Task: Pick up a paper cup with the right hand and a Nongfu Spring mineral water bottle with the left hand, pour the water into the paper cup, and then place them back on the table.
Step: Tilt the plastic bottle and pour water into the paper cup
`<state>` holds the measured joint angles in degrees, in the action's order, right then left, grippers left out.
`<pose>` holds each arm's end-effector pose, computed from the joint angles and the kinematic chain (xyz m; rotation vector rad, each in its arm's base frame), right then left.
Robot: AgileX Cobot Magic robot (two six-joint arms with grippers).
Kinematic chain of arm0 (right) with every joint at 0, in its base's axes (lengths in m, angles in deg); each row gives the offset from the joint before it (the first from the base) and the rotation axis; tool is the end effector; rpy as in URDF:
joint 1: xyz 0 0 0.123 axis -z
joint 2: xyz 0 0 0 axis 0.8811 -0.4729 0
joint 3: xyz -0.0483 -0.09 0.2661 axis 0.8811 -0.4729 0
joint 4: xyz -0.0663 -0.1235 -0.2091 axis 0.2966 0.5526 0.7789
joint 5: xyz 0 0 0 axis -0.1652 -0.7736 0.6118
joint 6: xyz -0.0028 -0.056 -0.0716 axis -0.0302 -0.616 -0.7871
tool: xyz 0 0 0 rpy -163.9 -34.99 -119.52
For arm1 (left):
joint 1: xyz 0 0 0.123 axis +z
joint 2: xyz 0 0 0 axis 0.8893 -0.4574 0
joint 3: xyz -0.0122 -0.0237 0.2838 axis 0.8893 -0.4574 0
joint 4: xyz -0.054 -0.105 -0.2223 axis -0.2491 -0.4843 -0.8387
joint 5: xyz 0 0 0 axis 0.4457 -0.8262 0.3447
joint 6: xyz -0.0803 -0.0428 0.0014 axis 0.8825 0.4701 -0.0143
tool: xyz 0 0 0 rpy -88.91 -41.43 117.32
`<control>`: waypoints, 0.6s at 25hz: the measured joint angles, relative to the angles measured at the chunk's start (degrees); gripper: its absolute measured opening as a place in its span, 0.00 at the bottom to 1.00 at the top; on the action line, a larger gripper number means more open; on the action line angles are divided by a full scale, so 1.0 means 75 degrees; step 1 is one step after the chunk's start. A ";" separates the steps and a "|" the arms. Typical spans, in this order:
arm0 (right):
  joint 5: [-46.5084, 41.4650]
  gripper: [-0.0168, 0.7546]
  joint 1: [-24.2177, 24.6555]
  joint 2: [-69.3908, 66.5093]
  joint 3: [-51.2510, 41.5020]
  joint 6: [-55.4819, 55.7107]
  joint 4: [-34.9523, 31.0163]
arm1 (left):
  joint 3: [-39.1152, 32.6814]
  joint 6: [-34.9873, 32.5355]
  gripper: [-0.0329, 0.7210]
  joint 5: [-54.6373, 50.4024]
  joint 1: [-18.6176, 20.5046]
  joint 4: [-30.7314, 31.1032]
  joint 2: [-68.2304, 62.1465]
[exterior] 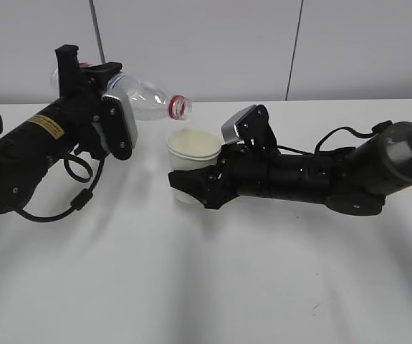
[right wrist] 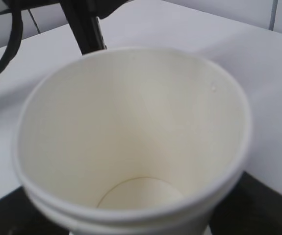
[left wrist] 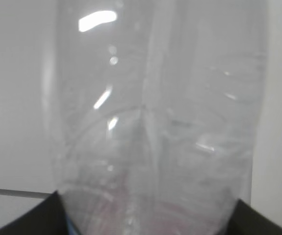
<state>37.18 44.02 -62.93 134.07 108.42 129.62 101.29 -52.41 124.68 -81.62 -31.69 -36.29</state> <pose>0.3727 0.1797 0.1121 -0.8267 1.7086 0.7938 0.3642 -0.1353 0.1701 1.3039 0.9087 0.8191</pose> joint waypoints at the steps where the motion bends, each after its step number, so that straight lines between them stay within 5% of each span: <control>1: 0.0000 0.71 0.0000 0.0000 0.0000 0.0000 0.0000 | 0.0000 -0.0100 0.52 0.0000 0.0000 -0.0011 0.0000; 15: 0.0000 0.71 0.0000 0.0000 0.0000 0.0000 0.0012 | 0.0000 -0.0617 0.52 0.0009 0.0000 -0.0178 0.0000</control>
<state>37.18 44.02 -62.93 134.07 108.42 129.72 101.29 -57.05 124.75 -81.62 -33.02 -36.29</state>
